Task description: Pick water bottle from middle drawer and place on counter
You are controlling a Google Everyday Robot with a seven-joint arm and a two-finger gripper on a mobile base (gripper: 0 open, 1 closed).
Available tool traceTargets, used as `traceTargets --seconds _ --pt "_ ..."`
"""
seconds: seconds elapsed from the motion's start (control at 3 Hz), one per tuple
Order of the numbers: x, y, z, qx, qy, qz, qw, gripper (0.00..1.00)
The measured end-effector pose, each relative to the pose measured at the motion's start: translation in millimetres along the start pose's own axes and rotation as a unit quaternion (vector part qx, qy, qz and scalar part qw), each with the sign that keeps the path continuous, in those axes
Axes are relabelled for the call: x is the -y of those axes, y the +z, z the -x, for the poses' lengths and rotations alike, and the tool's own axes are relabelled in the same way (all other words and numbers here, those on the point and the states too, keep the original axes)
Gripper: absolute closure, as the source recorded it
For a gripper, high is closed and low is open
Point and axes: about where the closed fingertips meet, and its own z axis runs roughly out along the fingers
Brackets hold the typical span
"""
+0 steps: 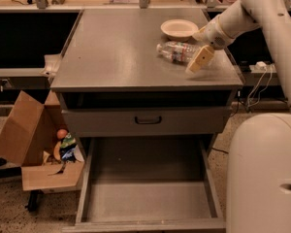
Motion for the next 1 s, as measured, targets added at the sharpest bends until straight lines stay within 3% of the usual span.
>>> traceTargets --seconds 1.0 --pt "20.5 -43.7 34.0 0.029 -0.041 -0.051 0.9974 0.0"
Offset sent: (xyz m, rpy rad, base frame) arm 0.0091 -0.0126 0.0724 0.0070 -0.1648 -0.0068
